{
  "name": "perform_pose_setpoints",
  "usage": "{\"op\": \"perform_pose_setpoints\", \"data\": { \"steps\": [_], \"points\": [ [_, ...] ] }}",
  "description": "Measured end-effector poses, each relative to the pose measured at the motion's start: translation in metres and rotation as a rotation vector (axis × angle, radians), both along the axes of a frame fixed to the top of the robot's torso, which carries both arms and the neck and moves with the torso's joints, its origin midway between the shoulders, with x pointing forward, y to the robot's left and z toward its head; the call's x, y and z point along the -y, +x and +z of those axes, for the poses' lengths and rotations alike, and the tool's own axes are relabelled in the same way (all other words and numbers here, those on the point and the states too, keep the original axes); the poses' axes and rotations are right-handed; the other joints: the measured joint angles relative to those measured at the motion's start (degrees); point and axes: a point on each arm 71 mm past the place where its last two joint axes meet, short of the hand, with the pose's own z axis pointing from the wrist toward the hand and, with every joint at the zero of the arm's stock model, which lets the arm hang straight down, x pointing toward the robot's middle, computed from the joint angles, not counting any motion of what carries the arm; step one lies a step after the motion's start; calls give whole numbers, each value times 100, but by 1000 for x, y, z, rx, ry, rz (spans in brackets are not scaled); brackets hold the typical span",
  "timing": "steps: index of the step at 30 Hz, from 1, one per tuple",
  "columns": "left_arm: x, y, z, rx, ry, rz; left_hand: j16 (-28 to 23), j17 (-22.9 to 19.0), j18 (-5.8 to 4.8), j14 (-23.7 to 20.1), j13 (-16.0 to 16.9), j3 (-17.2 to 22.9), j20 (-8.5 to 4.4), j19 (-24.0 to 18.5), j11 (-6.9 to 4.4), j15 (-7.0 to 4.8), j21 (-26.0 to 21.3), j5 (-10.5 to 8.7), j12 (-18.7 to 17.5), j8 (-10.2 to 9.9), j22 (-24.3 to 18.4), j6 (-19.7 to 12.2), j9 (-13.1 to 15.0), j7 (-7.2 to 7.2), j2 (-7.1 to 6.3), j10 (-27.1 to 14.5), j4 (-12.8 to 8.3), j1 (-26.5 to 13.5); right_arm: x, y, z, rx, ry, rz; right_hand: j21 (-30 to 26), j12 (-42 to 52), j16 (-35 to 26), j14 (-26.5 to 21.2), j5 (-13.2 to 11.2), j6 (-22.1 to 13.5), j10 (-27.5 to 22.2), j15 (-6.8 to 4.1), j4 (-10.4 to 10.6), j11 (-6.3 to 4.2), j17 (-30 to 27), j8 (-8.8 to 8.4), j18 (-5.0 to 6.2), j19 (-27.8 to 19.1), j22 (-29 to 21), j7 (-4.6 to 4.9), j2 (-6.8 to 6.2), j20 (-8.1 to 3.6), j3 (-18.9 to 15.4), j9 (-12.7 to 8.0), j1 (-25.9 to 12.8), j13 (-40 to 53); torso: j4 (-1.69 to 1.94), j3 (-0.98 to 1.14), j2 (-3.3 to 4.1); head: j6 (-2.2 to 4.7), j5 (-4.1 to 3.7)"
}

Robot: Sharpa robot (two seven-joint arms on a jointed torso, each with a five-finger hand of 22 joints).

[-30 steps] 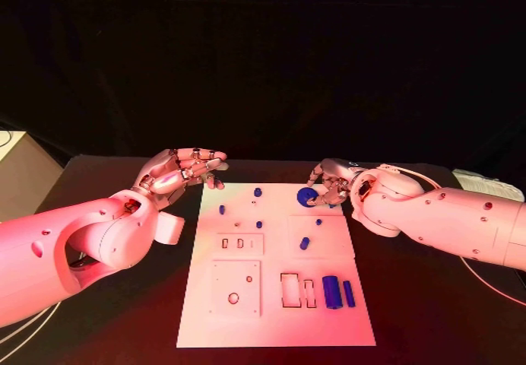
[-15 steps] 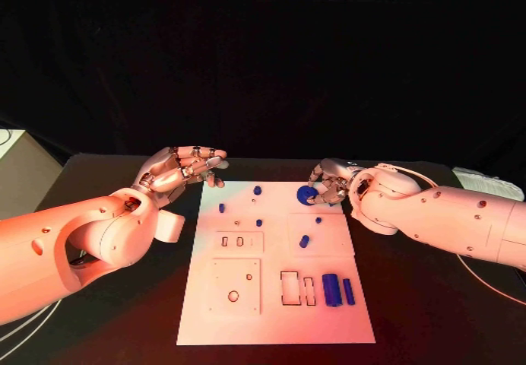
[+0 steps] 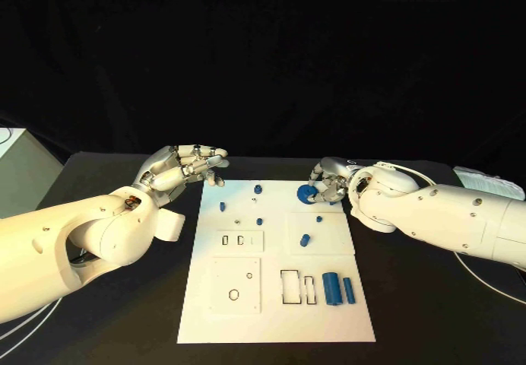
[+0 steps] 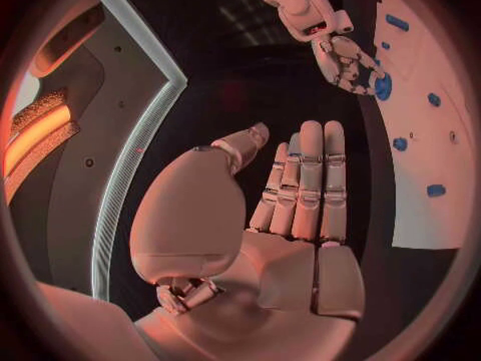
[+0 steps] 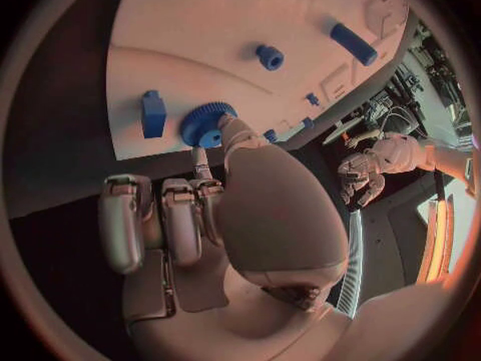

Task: Assemble the parts on the task board

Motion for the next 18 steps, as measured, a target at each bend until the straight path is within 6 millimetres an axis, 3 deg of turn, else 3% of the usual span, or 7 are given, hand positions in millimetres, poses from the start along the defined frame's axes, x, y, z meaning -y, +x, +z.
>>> {"op": "perform_pose_setpoints", "data": {
  "steps": [10,12,14,16,18],
  "points": [
    [0,0,0,-1,0,-2,0,0,0,0,0,0,0,0,0,0,0,0,0,0,0,0,0,0,0,0,0,0,-2,0,0,3,-3,5,0,0,-1,0,23,72,-2,0,-36,-2,0,-1,2,0,-1,-19,38,0,144,-9,38,0,-1,0,1,-24,-1],
    [0,0,0,-1,0,-2,0,0,0,0,0,0,0,0,0,0,0,0,0,0,-1,0,0,0,0,0,0,0,-3,0,0,6,-5,9,5,0,-1,0,-68,177,-2,0,-65,-2,-1,21,7,3,-1,-33,74,-3,322,-22,79,-1,-2,-1,-1,-27,3],
    [0,0,0,-2,0,-3,0,0,0,0,0,0,0,0,0,0,0,0,0,0,-1,0,-1,0,0,0,0,0,-4,-1,-1,12,-9,15,39,0,-1,0,-144,317,7,0,-88,-24,-1,10,10,31,-1,-62,23,-32,570,-41,146,0,-4,-1,-1,-29,6],
    [0,0,0,-2,0,-3,0,0,0,0,0,0,0,0,0,0,0,0,0,0,-1,0,-1,0,0,0,0,0,-5,-2,-1,20,-12,21,40,8,-1,0,-160,447,5,-51,-127,-97,-1,10,11,13,-1,-98,-17,-72,782,-48,185,0,-5,-1,-2,-30,7],
    [0,0,0,-2,0,-3,0,0,0,0,0,0,0,0,0,0,0,0,0,0,-1,0,-1,0,0,0,0,0,-8,-4,0,31,-14,31,40,24,-1,-2,-164,473,6,-86,-166,-96,-1,23,12,22,-1,-83,-18,-86,929,-48,184,-1,-5,-1,-3,-30,7]
  ]
}}
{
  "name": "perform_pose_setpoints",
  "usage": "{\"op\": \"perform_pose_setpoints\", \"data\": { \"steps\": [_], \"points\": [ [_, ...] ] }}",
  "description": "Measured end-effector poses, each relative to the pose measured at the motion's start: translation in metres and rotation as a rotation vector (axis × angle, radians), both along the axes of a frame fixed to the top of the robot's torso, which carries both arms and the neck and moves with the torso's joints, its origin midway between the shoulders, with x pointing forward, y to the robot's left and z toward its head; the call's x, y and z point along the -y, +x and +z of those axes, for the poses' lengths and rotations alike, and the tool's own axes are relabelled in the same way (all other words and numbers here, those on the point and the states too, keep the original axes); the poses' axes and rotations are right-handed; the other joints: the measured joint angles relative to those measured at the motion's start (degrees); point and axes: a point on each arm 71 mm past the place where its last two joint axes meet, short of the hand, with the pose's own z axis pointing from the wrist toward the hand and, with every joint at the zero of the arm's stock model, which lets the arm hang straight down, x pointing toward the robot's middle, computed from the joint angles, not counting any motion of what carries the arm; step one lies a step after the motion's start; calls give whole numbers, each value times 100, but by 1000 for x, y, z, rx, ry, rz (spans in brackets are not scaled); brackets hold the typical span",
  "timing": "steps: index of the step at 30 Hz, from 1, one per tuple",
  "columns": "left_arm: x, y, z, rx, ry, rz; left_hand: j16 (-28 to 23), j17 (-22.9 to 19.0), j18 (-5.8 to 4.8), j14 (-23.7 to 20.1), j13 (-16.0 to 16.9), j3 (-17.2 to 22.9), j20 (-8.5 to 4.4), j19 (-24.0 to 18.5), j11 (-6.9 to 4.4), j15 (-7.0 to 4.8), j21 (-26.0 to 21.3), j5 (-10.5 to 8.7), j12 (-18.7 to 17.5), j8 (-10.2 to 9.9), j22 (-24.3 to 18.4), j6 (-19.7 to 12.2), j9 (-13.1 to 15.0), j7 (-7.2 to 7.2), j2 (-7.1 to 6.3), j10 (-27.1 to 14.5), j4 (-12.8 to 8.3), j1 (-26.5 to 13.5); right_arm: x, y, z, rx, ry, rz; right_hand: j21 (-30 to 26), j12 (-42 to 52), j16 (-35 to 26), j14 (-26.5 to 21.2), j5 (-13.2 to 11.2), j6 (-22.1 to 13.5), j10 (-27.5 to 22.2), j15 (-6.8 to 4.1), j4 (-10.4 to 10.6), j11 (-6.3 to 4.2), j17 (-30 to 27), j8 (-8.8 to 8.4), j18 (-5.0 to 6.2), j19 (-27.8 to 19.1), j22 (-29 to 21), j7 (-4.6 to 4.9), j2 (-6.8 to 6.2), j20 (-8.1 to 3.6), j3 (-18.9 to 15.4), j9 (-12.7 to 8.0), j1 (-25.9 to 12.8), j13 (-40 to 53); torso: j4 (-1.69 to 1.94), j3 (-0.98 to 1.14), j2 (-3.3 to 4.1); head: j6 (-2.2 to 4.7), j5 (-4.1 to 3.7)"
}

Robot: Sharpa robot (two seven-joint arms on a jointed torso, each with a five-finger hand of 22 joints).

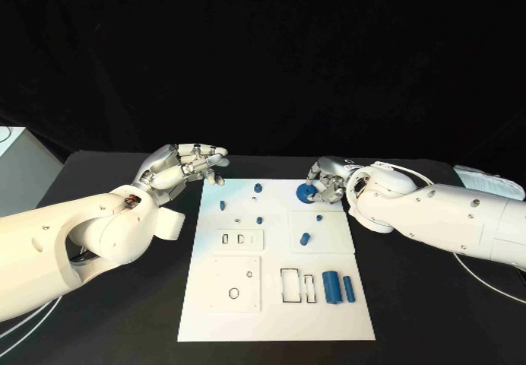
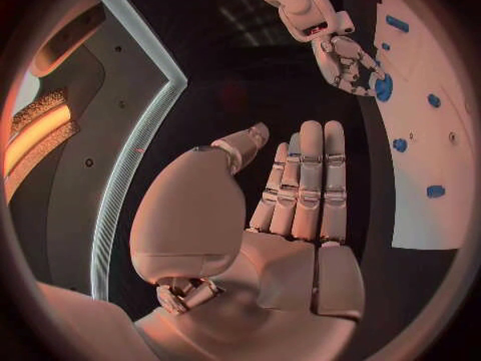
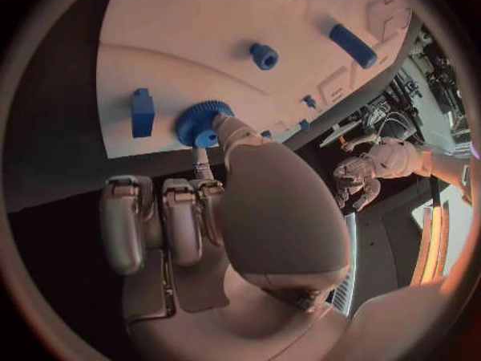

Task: Assemble the parts on the task board

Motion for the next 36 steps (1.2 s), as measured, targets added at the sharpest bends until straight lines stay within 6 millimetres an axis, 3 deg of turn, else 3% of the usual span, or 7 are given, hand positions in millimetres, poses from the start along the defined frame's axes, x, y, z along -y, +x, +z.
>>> {"op": "perform_pose_setpoints", "data": {
  "steps": [3,9,12,26,36],
  "points": [
    [0,0,0,0,0,0,0,0,0,0,0,0,0,0,0,0,0,0,0,0,0,0,0,0,0,0,0,0,-3,-3,0,19,-3,14,27,0,0,1,100,0,1,-42,-47,-61,0,1,1,-2,0,0,-37,-41,226,0,36,0,1,0,-2,4,-1],
    [0,0,0,-1,0,-1,0,0,0,0,0,0,0,0,0,0,0,0,0,0,0,0,0,0,0,0,0,0,-11,-9,2,66,8,39,52,28,0,11,238,0,2,-51,-96,-62,0,1,1,-2,0,0,-150,-81,441,1,-49,0,5,0,-5,19,3],
    [0,0,0,-1,0,-2,0,-1,0,-41,0,0,21,-21,0,0,0,0,0,0,8,0,-1,0,0,0,0,0,-18,-15,5,93,19,59,71,28,0,11,244,1,2,-51,-110,-61,0,2,-86,-2,-1,0,-186,-80,487,2,-104,0,7,0,-7,28,7],
    [1,0,0,-2,-1,-6,0,-1,0,-41,0,0,21,-21,0,0,0,0,0,0,9,-21,-1,20,0,0,0,0,-90,-34,14,179,24,201,93,28,0,11,160,40,1,-50,-158,-61,-1,18,-86,-2,0,-1,-216,-80,614,12,-269,-1,23,-6,5,52,52],
    [4,0,0,-4,-4,-11,0,-2,0,-41,0,0,21,-21,0,0,0,0,0,-20,14,-21,2,20,23,0,0,23,-117,-36,13,202,5,225,93,28,-1,11,149,46,1,-49,-182,-61,-1,16,-86,-2,4,-6,-225,-80,637,12,-277,-1,25,-10,23,49,93]
  ]
}}
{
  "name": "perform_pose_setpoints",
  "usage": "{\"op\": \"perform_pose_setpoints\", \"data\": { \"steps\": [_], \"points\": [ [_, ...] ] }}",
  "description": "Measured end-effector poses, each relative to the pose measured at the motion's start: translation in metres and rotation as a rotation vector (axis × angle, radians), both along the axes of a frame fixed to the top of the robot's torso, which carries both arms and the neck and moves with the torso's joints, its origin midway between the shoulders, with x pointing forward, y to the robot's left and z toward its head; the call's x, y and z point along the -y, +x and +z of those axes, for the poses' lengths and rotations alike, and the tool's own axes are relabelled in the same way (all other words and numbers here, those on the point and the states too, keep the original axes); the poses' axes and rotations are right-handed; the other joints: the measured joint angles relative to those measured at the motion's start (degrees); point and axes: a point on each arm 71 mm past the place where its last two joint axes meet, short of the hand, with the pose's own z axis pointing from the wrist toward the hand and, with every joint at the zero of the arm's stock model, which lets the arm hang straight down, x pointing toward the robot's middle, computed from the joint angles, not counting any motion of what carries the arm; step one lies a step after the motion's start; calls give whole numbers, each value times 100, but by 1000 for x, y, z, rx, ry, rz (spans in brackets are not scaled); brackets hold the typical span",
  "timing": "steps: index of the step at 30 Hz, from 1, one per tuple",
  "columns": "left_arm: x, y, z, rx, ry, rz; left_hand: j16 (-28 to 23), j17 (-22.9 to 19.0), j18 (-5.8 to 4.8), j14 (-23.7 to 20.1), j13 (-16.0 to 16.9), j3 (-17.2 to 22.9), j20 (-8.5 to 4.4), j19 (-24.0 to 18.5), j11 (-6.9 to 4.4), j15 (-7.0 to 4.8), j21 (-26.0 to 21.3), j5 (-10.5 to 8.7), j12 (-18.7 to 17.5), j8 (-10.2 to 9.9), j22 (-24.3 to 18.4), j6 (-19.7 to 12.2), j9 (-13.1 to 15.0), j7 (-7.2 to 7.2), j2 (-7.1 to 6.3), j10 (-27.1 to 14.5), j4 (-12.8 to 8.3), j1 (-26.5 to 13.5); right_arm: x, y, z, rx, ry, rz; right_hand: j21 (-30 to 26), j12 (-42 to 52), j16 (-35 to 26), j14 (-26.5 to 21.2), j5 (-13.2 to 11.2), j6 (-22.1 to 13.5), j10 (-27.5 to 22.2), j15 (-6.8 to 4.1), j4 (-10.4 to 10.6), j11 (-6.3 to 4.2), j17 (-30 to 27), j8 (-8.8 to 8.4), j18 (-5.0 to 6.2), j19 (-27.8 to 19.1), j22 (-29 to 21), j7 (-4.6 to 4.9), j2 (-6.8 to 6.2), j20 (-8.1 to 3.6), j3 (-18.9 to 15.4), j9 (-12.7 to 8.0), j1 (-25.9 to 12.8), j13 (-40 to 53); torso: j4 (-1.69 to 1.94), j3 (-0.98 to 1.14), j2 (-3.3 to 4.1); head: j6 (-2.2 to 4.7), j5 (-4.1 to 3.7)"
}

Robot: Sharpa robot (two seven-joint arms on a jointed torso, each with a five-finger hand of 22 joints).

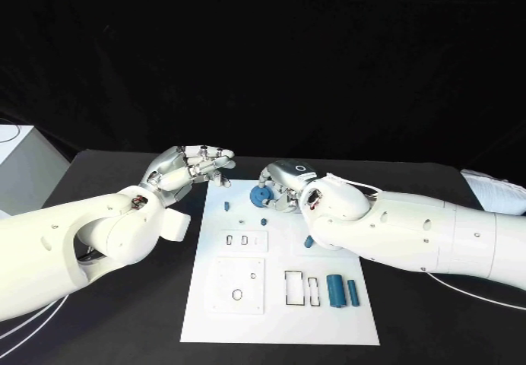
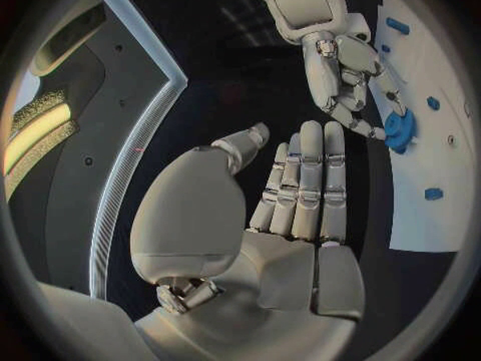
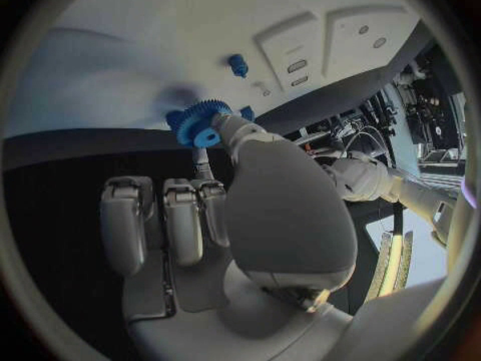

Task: Assemble the parts on the task board

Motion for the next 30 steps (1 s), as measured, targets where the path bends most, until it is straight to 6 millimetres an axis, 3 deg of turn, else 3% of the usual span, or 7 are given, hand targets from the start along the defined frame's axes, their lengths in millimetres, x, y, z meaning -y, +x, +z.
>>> {"op": "perform_pose_setpoints", "data": {
  "steps": [30],
  "points": [
    [3,0,0,-7,-6,-5,0,-1,0,0,0,0,0,0,0,0,22,0,0,0,-2,0,0,0,0,0,0,0,-13,8,-16,-10,-51,-11,0,0,0,1,-34,72,0,1,-17,1,-1,-57,1,0,-2,-10,-55,1,46,2,-51,3,-2,11,-1,-83,43]
  ]
}}
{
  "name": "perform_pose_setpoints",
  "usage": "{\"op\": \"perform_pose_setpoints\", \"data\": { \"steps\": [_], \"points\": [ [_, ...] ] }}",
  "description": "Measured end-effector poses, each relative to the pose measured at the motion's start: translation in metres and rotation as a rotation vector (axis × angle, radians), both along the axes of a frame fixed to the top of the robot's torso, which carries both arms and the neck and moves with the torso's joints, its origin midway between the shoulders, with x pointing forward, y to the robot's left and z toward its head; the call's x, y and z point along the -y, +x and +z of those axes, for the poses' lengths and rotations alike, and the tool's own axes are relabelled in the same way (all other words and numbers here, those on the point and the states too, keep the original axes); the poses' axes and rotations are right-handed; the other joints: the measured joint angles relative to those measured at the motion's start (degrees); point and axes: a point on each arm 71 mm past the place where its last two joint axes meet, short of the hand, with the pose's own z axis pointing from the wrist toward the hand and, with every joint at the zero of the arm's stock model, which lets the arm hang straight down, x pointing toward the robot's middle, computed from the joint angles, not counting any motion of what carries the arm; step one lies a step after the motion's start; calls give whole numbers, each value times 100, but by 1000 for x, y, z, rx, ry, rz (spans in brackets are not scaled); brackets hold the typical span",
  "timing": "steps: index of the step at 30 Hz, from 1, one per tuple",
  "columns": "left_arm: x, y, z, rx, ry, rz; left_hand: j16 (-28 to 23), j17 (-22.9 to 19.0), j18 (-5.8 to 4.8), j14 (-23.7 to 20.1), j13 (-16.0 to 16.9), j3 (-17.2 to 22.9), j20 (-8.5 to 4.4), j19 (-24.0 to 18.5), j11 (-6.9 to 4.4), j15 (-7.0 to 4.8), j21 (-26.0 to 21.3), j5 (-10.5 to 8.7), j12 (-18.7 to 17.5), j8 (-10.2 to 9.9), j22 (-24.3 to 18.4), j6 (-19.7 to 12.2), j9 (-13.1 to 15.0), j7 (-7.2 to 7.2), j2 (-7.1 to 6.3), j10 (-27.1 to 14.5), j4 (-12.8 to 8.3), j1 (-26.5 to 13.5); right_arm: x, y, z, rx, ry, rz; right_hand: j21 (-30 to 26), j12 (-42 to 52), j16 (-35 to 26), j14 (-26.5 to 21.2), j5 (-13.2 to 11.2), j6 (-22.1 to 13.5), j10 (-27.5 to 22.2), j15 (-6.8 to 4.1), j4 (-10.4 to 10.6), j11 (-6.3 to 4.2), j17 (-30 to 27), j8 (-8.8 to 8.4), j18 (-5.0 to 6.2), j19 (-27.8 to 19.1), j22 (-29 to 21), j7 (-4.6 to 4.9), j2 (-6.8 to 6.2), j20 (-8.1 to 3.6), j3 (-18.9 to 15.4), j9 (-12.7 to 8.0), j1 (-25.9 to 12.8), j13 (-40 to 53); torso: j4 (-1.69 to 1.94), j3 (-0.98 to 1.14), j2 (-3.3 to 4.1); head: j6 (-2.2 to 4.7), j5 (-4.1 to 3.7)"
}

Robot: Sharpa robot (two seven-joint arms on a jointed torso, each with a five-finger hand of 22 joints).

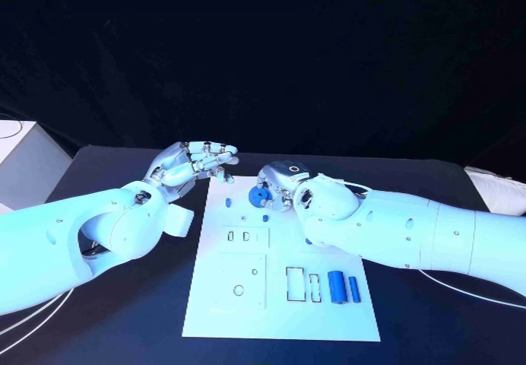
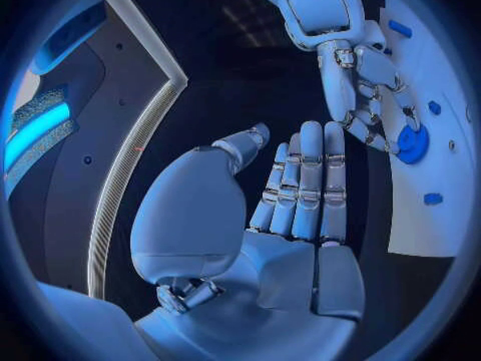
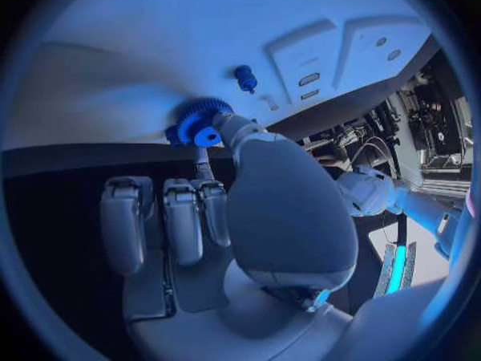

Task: Assemble the parts on the task board

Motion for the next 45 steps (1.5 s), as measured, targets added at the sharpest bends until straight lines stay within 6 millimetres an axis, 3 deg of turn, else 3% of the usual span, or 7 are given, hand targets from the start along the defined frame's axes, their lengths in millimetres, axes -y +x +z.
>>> {"op": "perform_pose_setpoints", "data": {
  "steps": [8,12,19,22,34,39,45],
  "points": [
    [1,0,0,-1,-1,-2,0,0,1,0,0,0,0,0,0,0,0,0,0,0,2,0,0,0,0,0,0,0,-1,1,-1,1,-2,-1,-67,-113,0,0,-35,4,0,0,-40,0,0,-47,0,0,-1,-4,-84,0,89,6,-87,-1,-10,-3,-4,-5,-3],
    [1,0,0,-1,-1,-2,0,0,0,0,0,0,0,0,0,0,0,0,0,0,4,0,-1,0,0,0,0,0,0,1,-3,-3,-3,-3,-126,-280,-13,-13,-457,-276,-2,54,-25,63,0,-313,0,0,-1,39,-131,48,71,78,-348,-1,-8,-4,-5,1,-7],
    [1,1,0,-2,-1,-3,0,0,0,0,5,0,-21,-21,0,0,0,0,-21,0,11,0,-1,0,0,0,0,0,2,1,-4,-14,2,1,-222,-444,-24,-2,-744,-576,-3,144,374,141,1,-694,1,0,-1,82,-3,125,-1622,-4,-355,-1,-5,-4,-8,3,-5],
    [0,1,0,-2,-1,-3,0,0,0,0,5,0,-21,-21,0,0,0,0,-21,0,11,0,-1,0,0,0,0,0,5,0,-4,-19,9,3,-222,-444,-24,-1,-818,-593,1,145,413,145,4,-694,1,0,-1,100,41,125,-1853,2,-399,-1,-8,-4,-9,3,-3],
    [-2,2,-1,-4,2,4,0,-1,0,0,4,0,-21,-21,0,0,0,0,-21,0,10,0,-1,0,0,0,0,0,42,-11,6,-1,112,-18,-222,-407,-24,0,-469,-388,1,144,382,145,4,-669,1,0,-2,106,270,125,-1730,69,-258,-2,-37,1,-28,24,-4],
    [-4,2,-1,-4,4,8,0,0,-1,0,4,0,-21,-21,0,0,0,0,-21,0,10,0,-1,0,0,0,0,0,63,-12,17,3,178,-40,-177,-376,-24,0,-335,-368,1,144,368,145,3,-650,1,0,-2,102,373,125,-1571,78,-156,-2,-81,4,-64,38,7],
    [-4,3,-1,-4,5,9,0,-1,0,0,3,0,0,-42,0,0,22,0,-21,0,16,0,4,0,23,0,0,-23,64,-12,21,-35,230,-38,-111,-316,-24,0,154,-368,1,144,359,145,3,-763,1,0,-2,102,755,124,-1162,56,-297,-2,-135,8,-93,51,30]
  ]
}}
